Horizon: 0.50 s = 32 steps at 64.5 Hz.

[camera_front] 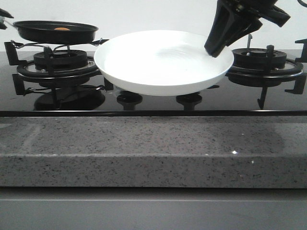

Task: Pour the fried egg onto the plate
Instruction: 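Swing the pan over the held plate and tilt it with the left gripper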

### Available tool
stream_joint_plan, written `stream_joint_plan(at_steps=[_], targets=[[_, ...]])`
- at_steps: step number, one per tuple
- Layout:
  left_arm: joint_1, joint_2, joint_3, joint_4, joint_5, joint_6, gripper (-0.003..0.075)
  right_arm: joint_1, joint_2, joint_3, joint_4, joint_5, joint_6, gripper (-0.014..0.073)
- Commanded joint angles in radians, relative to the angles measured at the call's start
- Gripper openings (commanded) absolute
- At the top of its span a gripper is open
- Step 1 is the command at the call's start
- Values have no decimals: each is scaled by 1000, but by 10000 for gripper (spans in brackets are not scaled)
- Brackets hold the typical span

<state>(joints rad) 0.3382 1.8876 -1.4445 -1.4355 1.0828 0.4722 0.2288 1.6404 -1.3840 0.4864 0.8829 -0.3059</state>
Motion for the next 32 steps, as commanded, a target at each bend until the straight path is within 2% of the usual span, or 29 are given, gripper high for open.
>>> stream_joint_plan(at_steps=[1, 16, 32], targets=[[-2, -70, -30, -209, 85, 15, -19, 0, -48, -26, 37, -33, -9, -58], [-10, -128, -30, -260, 120, 43, -19, 0, -48, -26, 37, -33, -9, -58], [-112, -224, -30, -172, 91, 101, -19, 0, -48, -26, 37, -33, -9, -58]])
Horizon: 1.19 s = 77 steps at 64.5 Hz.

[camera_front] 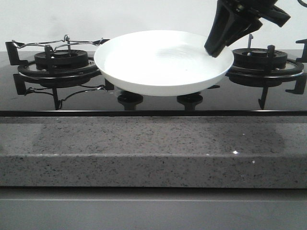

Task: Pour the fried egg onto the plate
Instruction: 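Swing the pan over the held plate and tilt it with the left gripper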

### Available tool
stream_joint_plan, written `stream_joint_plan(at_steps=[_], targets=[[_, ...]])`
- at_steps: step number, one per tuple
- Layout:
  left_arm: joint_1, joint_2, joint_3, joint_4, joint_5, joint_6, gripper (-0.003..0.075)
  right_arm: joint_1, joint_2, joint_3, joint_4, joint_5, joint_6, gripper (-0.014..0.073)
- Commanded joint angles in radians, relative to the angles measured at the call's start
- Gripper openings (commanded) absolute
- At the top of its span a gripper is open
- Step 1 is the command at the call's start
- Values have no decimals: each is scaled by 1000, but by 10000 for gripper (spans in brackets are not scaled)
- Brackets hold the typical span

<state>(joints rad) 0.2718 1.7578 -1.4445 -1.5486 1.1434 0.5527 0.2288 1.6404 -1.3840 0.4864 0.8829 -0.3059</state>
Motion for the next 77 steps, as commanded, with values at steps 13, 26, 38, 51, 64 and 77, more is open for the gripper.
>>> stream_joint_plan(at_steps=[13, 26, 38, 51, 64, 77], targets=[[-164, -161, -30, 103, -59, 49, -19, 0, -48, -26, 37, -33, -9, -58], [-280, -241, -30, 277, -186, 79, -19, 0, -48, -26, 37, -33, -9, -58], [-416, -336, -30, 512, -340, 92, -19, 0, -48, -26, 37, -33, -9, -58], [-593, -428, -26, 739, -485, 92, -19, 0, -48, -26, 37, -33, -9, -58], [-705, -445, -26, 939, -540, 25, -19, 0, -48, -26, 37, -33, -9, -58], [-784, -445, -26, 1104, -578, -64, -19, 0, -48, -26, 37, -33, -9, -58]])
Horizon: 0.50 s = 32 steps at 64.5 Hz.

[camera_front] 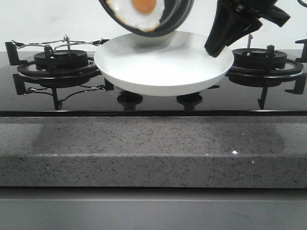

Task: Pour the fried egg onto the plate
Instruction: 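Turn the pan over with the left gripper, sliding the egg onto the plate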

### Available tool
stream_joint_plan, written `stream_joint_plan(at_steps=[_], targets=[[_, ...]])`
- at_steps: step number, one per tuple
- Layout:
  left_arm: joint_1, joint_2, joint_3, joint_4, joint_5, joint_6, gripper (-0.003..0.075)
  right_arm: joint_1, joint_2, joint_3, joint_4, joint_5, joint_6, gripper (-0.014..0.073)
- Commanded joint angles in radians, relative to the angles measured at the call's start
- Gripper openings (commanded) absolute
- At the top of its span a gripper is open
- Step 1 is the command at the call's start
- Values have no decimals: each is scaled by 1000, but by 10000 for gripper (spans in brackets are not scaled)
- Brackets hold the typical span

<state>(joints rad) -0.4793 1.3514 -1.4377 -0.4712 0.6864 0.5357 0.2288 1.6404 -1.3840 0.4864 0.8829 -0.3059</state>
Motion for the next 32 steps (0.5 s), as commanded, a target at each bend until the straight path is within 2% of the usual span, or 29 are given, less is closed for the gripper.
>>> stream_joint_plan(at_steps=[1, 18, 32], targets=[[-38, -38, -32, 40, -123, -54, -19, 0, -48, -26, 37, -33, -9, -58], [-113, -38, -32, 248, -140, -205, -19, 0, -48, -26, 37, -33, -9, -58], [-133, -38, -32, 262, -143, -236, -19, 0, -48, -26, 37, -33, -9, -58]])
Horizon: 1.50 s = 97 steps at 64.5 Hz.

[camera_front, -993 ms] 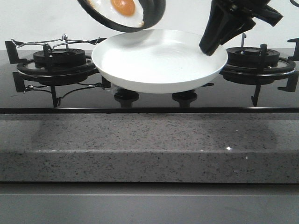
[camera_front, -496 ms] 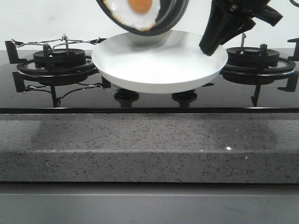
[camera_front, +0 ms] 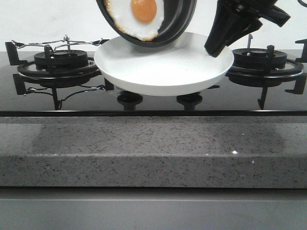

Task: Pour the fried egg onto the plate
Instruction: 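Turn the pan over with the left gripper, sliding the egg onto the plate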

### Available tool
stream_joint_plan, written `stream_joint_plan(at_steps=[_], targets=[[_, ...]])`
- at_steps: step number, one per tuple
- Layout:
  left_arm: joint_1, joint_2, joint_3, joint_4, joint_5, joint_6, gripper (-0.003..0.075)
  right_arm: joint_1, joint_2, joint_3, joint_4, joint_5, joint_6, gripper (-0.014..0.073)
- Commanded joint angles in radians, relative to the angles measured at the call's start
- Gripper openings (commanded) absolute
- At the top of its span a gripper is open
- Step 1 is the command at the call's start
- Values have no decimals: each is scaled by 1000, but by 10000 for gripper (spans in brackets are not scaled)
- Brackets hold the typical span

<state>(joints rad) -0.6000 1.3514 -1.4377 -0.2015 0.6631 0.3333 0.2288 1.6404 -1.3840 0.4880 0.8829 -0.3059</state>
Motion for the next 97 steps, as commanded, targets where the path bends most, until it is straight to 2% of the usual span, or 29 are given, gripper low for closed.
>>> stream_joint_plan(at_steps=[1, 14, 26, 43, 49, 70, 85, 91, 97], targets=[[-12, -38, -32, -7, -121, -36, -19, 0, -48, -26, 36, -33, -9, -58], [-12, -38, -32, 18, -122, -49, -19, 0, -48, -26, 36, -33, -9, -58], [-32, -38, -32, 106, -124, -104, -19, 0, -48, -26, 36, -33, -9, -58], [-149, -38, -32, 382, -128, -255, -19, 0, -48, -26, 36, -33, -9, -58], [-155, -38, -32, 437, -121, -302, -19, 0, -48, -26, 36, -33, -9, -58], [-155, -38, -32, 433, -121, -333, -19, 0, -48, -26, 36, -33, -9, -58], [-89, -61, -32, 415, -149, -484, -19, 0, -48, -26, 36, -33, -9, -58], [-9, -70, -32, 309, -149, -508, -19, 0, -48, -26, 36, -33, -9, -58], [120, -70, -20, 89, -161, -465, -18, 0, -48, -26, 36, -33, -9, -58]])
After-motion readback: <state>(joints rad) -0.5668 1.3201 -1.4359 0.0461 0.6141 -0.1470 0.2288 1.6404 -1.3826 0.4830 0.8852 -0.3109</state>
